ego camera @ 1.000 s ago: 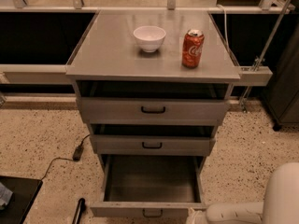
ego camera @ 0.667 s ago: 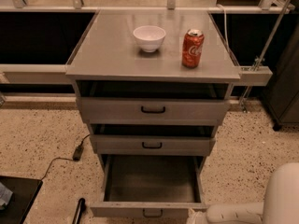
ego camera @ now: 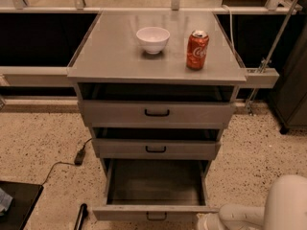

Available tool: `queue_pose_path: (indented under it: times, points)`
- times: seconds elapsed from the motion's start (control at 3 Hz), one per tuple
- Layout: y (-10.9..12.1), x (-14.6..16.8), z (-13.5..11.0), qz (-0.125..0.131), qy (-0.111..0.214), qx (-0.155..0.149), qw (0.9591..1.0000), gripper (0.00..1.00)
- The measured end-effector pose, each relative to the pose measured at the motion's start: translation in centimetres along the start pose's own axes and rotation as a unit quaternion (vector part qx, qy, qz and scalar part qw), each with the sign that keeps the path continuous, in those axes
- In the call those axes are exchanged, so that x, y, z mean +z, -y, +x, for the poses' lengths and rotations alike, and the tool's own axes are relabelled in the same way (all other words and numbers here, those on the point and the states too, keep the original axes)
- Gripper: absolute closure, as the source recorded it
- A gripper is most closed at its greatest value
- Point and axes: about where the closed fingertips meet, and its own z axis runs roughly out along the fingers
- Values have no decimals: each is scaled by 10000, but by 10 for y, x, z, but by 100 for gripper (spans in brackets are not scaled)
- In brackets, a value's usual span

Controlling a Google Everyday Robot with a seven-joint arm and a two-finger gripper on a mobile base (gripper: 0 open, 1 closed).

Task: Close bottom drawer

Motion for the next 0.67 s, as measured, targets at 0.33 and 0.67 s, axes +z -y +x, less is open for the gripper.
queue_pose_path:
  times: [0.33, 0.67]
  points:
    - [40, 4, -13, 242, -167, 177, 9994, 0]
    - [74, 7, -47, 679, -359, 190, 9969, 0]
